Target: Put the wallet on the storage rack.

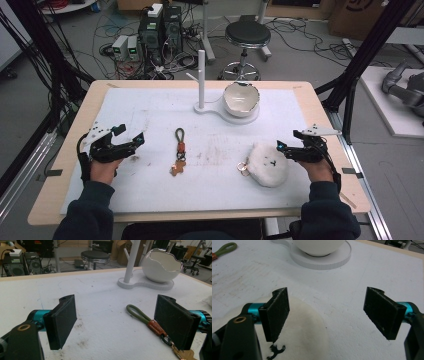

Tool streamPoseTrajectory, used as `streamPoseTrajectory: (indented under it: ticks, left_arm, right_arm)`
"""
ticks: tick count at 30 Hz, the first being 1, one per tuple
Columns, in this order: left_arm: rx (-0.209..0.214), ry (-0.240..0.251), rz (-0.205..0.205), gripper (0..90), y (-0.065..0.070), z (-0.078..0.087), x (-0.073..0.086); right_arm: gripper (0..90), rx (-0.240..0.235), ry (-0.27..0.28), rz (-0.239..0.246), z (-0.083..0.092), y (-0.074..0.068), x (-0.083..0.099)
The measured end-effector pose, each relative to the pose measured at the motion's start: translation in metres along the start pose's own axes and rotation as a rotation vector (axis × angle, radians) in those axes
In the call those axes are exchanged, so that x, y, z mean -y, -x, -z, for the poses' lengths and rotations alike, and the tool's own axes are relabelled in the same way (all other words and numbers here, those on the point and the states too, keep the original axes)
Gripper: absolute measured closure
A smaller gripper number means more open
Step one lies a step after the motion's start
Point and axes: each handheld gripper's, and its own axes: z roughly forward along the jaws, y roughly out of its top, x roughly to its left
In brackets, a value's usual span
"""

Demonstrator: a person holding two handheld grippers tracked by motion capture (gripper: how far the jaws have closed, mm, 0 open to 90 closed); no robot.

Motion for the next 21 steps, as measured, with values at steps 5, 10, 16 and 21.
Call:
streamPoseTrajectory:
  ticks: [5,10,16,21]
  left_arm:
    - [0.0,0.005,0.014,18.0,0.001,-0.002,0.001]
    - [0.001,-0.011,0.008,18.0,0.002,-0.004,0.002]
    - [0.009,-0.016,-0.003,18.2,0.004,-0.004,0.002]
    - [0.026,-0.023,-0.014,18.3,0.007,-0.005,0.002]
  right_arm:
    - [21.2,-0.008,0.0,0.002,0.0,0.0,0.0]
    - [21.2,-0.036,-0.017,0.007,-0.002,0.001,0.001]
    - [21.1,-0.1,-0.094,0.043,-0.012,-0.003,0.008]
    - [21.2,-0.124,-0.181,0.061,-0.029,-0.008,0.013]
